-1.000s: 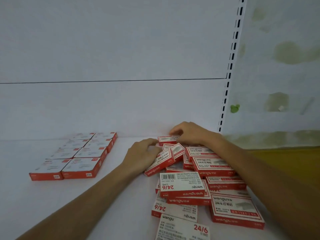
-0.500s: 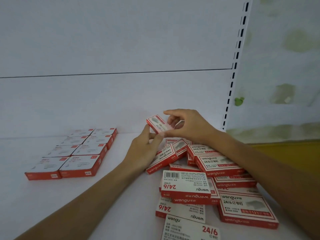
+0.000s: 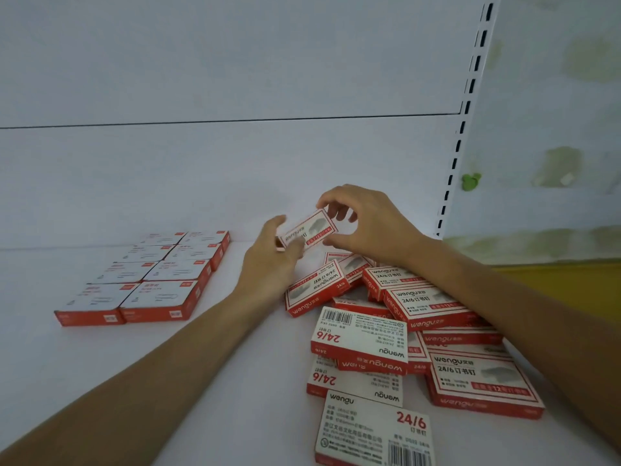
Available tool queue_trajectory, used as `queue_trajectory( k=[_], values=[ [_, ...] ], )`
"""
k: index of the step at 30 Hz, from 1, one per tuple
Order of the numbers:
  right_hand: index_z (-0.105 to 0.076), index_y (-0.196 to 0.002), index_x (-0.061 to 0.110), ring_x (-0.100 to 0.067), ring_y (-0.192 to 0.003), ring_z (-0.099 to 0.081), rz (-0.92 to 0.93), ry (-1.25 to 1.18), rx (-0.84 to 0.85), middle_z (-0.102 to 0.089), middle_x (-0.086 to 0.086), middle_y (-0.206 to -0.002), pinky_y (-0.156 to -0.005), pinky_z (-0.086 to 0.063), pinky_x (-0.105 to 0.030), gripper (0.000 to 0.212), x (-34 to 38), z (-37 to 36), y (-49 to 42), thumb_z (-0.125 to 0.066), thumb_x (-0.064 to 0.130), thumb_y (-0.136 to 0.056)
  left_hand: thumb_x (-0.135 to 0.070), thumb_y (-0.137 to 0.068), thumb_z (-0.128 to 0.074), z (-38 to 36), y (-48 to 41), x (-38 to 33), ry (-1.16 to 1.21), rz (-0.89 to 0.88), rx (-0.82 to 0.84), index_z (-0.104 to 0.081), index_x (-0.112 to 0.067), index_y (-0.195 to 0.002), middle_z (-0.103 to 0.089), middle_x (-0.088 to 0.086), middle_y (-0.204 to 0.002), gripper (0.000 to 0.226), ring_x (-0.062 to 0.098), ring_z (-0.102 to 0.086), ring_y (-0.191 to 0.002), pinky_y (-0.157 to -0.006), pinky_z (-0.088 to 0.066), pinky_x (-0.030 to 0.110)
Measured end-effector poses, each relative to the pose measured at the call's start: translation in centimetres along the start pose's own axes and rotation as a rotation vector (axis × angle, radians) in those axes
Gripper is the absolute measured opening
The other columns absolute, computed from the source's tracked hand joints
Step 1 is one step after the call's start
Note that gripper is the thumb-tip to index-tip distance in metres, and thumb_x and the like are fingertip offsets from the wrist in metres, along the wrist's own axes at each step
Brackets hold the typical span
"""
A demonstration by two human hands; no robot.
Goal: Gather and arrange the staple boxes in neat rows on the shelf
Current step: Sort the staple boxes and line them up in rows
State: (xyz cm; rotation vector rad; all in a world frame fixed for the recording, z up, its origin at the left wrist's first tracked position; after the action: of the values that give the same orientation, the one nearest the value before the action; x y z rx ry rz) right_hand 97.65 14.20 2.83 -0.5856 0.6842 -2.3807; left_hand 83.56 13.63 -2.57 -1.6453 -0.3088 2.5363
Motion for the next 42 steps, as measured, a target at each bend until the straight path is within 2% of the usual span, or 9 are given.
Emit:
queue_trajectory(
  k=[3, 6, 9, 13, 20, 23, 29, 36, 42],
  values=[
    [-0.058, -0.11, 0.011, -0.007, -0.081, -0.053, -0.045, 0.016, -0.052, -0.063, 0.0, -0.099, -0.067, -0.04, -0.007, 0.041, -0.4, 0.3, 0.0, -0.074, 0.026, -0.076, -0.028, -0.089, -0.057, 0.8, 0.0, 0.5, 0.188, 0.095, -0.107, -0.044, -0.017, -0.125, -0.061, -0.005, -0.095, 0.04, 0.01, -0.065, -0.084, -0.084, -0.054, 0.031],
    [-0.06, -0.108, 0.01, -0.011, -0.082, -0.056, -0.064, 0.028, -0.09, -0.065, -0.002, -0.1, -0.068, -0.042, -0.011, 0.04, -0.7, 0.4, 0.0, -0.074, 0.029, -0.076, -0.021, -0.089, -0.058, 0.8, 0.3, -0.3, 0.196, 0.035, -0.131, -0.048, -0.019, -0.112, -0.062, -0.003, -0.101, 0.025, 0.008, -0.066, -0.083, -0.081, -0.054, 0.026],
    [-0.063, -0.105, 0.011, -0.009, -0.08, -0.055, -0.12, 0.041, -0.143, -0.065, -0.003, -0.097, -0.069, -0.04, -0.01, 0.038, -1.3, 0.6, -0.1, -0.074, 0.032, -0.075, -0.022, -0.09, -0.055, 0.8, 0.8, -1.0, 0.107, -0.05, -0.128, -0.046, -0.025, -0.123, -0.061, -0.005, -0.118, 0.034, 0.011, -0.062, -0.097, -0.086, -0.051, 0.027],
    [-0.063, -0.111, 0.01, -0.014, -0.085, -0.058, -0.198, 0.016, -0.164, -0.064, -0.008, -0.1, -0.079, -0.05, -0.024, 0.039, -2.0, 0.9, 0.0, -0.072, 0.027, -0.077, -0.018, -0.094, -0.048, -0.4, 1.2, -1.6, -0.046, -0.135, 0.059, -0.037, -0.034, -0.137, -0.052, -0.008, -0.133, 0.047, 0.003, -0.051, -0.105, -0.063, -0.043, 0.008],
    [-0.064, -0.101, -0.001, -0.025, -0.089, -0.061, -0.338, 0.062, -0.059, -0.065, -0.013, -0.098, -0.082, -0.052, -0.036, 0.036, -2.6, 0.4, 0.1, -0.068, 0.027, -0.079, -0.028, -0.093, -0.048, -1.4, 1.5, -2.0, -0.244, -0.164, 0.17, -0.02, -0.033, -0.144, -0.045, 0.0, -0.141, 0.059, 0.011, -0.048, -0.118, -0.08, -0.043, 0.018],
    [-0.068, -0.095, -0.004, -0.028, -0.088, -0.065, -0.527, 0.07, 0.211, -0.069, -0.016, -0.094, -0.074, -0.05, -0.033, 0.035, -4.4, -1.5, 0.6, -0.067, 0.028, -0.079, -0.029, -0.095, -0.043, -1.5, 1.9, -2.3, -0.307, -0.188, 0.166, -0.038, -0.024, -0.139, -0.046, 0.002, -0.141, 0.045, 0.014, -0.051, -0.118, -0.095, -0.043, 0.026],
    [-0.067, -0.099, 0.001, -0.024, -0.088, -0.065, -0.586, 0.159, 0.363, -0.069, -0.01, -0.099, -0.077, -0.052, -0.034, 0.034, -5.2, -2.7, 0.1, -0.068, 0.028, -0.079, -0.03, -0.097, -0.039, -1.8, 1.8, -2.2, -0.355, -0.218, 0.191, -0.065, -0.018, -0.113, -0.065, 0.004, -0.116, 0.032, 0.005, -0.056, -0.078, -0.071, -0.045, 0.014],
    [-0.039, -0.064, 0.016, -0.014, -0.062, -0.048, -0.6, 0.274, 0.392, -0.048, 0.0, -0.069, -0.05, -0.035, -0.023, 0.037, -5.3, -2.5, -0.5, -0.067, 0.032, -0.081, -0.028, -0.097, -0.037, -1.8, 1.5, -2.2, -0.363, -0.257, 0.206, -0.062, -0.02, -0.116, -0.065, 0.004, -0.118, 0.033, 0.008, -0.059, -0.084, -0.072, -0.046, 0.015],
    [-0.06, -0.105, 0.007, -0.015, -0.09, -0.053, -0.529, 0.052, 0.245, -0.062, -0.006, -0.107, -0.076, -0.041, -0.023, 0.03, -5.0, 1.0, 0.2, -0.063, 0.028, -0.085, -0.026, -0.099, -0.033, -2.2, 2.1, -2.7, -0.345, -0.27, 0.23, -0.062, -0.016, -0.112, -0.063, 0.004, -0.115, 0.034, 0.01, -0.055, -0.09, -0.077, -0.043, 0.022]
  ],
)
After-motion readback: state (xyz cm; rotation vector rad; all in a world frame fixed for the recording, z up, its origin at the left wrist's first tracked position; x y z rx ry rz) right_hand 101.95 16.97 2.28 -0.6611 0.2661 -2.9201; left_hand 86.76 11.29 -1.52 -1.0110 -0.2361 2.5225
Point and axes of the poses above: each hand's wrist, its own y-axis away from the middle knuckle, its own z-axis out of the back of the hand, x = y × z, the point moved 6 cm from there along -y, towards the middle knuckle
